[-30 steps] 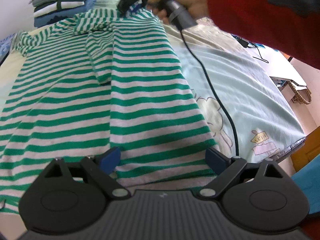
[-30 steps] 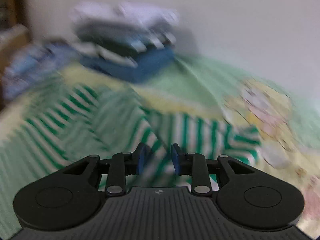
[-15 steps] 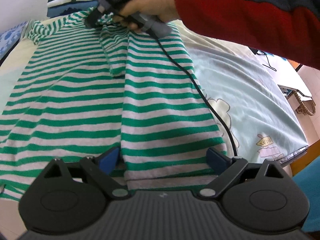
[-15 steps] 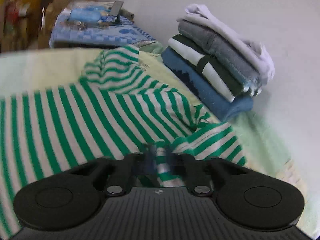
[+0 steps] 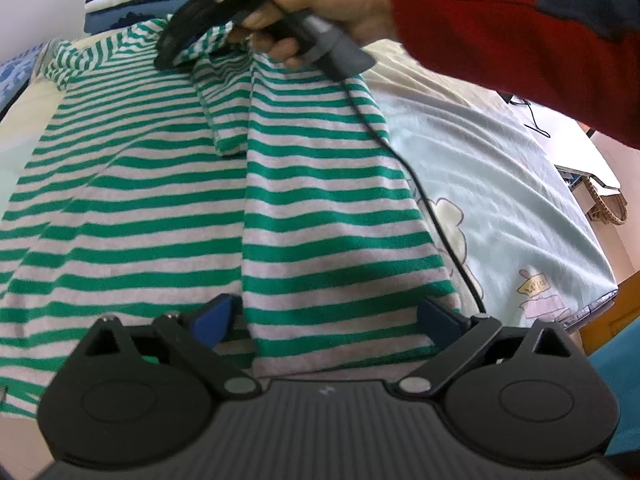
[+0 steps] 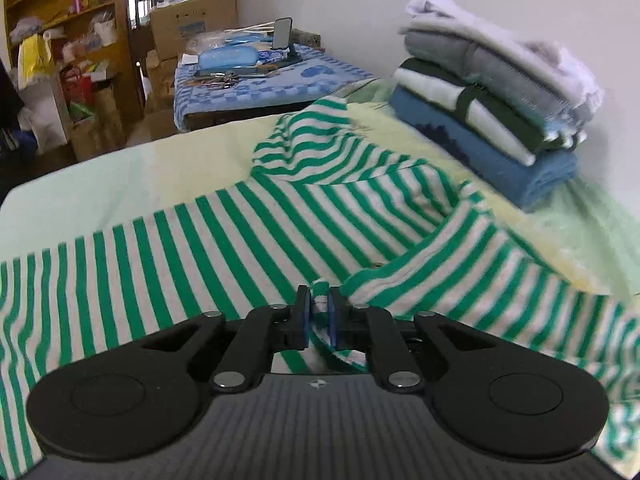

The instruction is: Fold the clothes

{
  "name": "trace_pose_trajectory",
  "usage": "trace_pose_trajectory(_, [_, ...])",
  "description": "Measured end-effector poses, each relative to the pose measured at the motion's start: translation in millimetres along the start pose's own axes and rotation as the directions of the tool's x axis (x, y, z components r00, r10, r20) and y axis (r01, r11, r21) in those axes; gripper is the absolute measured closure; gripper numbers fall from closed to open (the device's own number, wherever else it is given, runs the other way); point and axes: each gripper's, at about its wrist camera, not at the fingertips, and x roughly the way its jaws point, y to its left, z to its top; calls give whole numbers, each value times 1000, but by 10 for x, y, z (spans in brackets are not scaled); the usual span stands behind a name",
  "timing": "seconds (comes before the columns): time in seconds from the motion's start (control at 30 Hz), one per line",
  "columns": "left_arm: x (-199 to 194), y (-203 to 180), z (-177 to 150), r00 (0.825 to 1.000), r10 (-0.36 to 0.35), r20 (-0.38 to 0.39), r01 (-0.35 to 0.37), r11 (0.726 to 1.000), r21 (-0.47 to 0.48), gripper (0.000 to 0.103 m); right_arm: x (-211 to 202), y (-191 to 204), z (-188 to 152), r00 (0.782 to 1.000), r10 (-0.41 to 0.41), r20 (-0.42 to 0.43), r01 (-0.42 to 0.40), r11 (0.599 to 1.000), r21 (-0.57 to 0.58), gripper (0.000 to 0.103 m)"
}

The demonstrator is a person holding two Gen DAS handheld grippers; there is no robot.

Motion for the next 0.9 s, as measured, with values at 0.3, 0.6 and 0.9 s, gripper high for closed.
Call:
trace_pose_trajectory(0.3, [-57,100,5,1000,16,8,-17,999,38,15,-192,-558,-169,995,-92,-23,94,928,360,79])
trace_pose_trajectory(0.6, [-304,443,-51,994,103,35,-101,993,-57,16,-731,-321,-625,999,-30,-39,43,923,381,78])
trace_pose_trajectory(0.9, [-480,584,-84,988,137,70,-138,990,5,12,-780,-195,-821,996,-82,-40,91,818,567,74])
